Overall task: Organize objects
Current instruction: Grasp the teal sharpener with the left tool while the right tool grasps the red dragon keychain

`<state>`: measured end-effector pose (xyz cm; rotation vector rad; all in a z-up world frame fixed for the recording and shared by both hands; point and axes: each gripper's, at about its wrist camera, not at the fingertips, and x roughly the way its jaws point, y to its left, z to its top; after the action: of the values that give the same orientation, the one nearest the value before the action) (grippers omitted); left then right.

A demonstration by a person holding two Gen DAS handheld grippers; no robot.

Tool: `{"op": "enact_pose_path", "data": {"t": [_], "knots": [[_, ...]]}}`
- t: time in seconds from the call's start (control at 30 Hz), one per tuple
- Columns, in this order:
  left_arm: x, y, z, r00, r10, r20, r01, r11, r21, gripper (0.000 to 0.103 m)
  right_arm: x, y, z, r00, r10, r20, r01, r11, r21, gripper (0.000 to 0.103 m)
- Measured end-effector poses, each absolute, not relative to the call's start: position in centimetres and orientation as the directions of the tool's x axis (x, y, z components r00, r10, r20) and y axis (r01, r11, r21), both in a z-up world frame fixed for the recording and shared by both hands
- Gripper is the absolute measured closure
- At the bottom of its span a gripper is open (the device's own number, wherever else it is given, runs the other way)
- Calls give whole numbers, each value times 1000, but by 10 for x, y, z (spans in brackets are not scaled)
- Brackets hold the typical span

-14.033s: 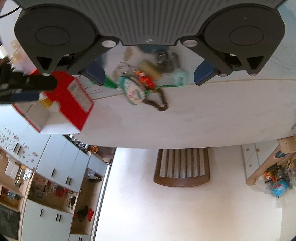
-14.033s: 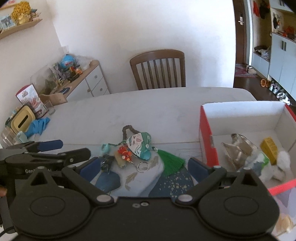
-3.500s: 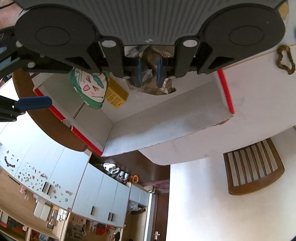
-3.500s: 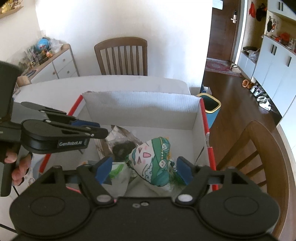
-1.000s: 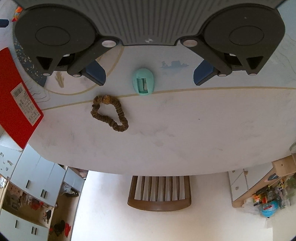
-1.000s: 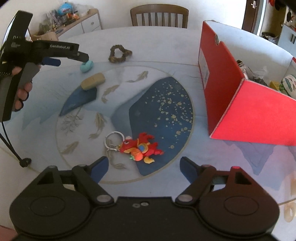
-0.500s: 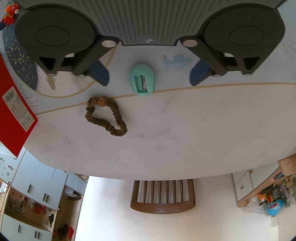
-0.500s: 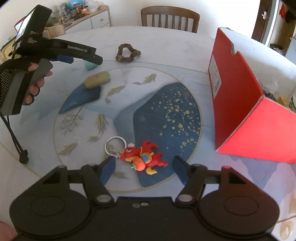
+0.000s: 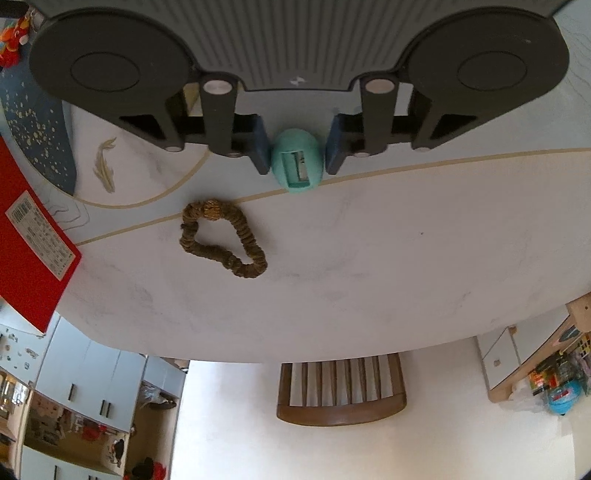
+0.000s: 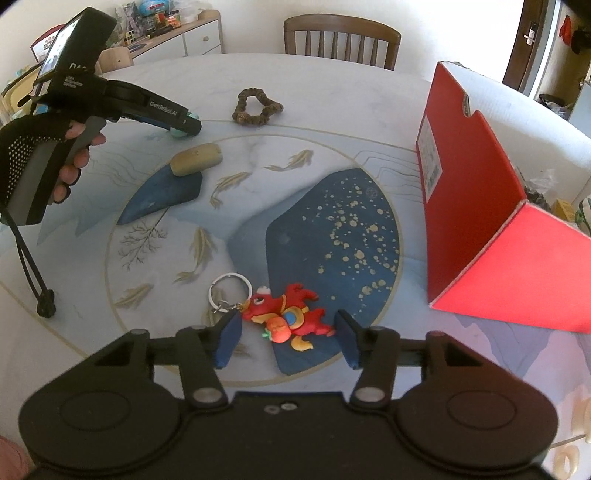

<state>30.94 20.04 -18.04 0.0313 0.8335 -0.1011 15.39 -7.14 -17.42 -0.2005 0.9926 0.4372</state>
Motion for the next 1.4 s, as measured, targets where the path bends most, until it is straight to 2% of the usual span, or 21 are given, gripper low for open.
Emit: {"op": "enact_pose_path", "data": {"t": [0.2,0.23,0.8,0.83,0.87,0.93,0.97,1.1,1.13,1.17,1.2,1.33,1.4], "knots": [[304,197,-174,665,-71,-743,108,994,1,72,152,-76,-172,474,261,-841,-413,910,50,52],[303,196,-171,661,-72,-747,105,994,-3,72,152,-77,-172,469,262,-844,-410,910,54,65],[249,172,-135,650,-195,-734,187,978,-94,73,136,-95,-148,506,283,-815,-372,924,89,69],[247,170,-134,648,-202,-734,194,976,-98,73,135,-97,-146,511,281,-813,-369,925,88,71],[244,167,-133,645,-210,-735,202,974,-101,72,134,-99,-143,511,289,-809,-367,925,99,83],[239,161,-131,643,-225,-732,221,970,-104,72,132,-103,-138,505,298,-810,-361,925,116,97],[237,158,-130,643,-230,-730,229,968,-103,72,131,-105,-137,506,289,-813,-361,927,104,97],[229,149,-129,639,-245,-729,245,963,-109,73,129,-109,-140,501,265,-824,-363,929,78,93],[228,148,-129,638,-247,-729,248,963,-108,72,128,-111,-140,501,266,-824,-358,930,83,82],[226,146,-129,636,-248,-731,251,962,-107,72,128,-113,-141,501,271,-822,-352,931,93,76],[226,145,-129,635,-248,-732,253,961,-107,72,129,-114,-142,497,275,-823,-348,932,101,75],[223,142,-130,629,-246,-737,260,960,-99,73,133,-117,-152,489,268,-830,-328,938,109,58],[223,141,-131,626,-244,-741,260,961,-98,72,136,-117,-159,484,265,-834,-322,940,112,56]]}}
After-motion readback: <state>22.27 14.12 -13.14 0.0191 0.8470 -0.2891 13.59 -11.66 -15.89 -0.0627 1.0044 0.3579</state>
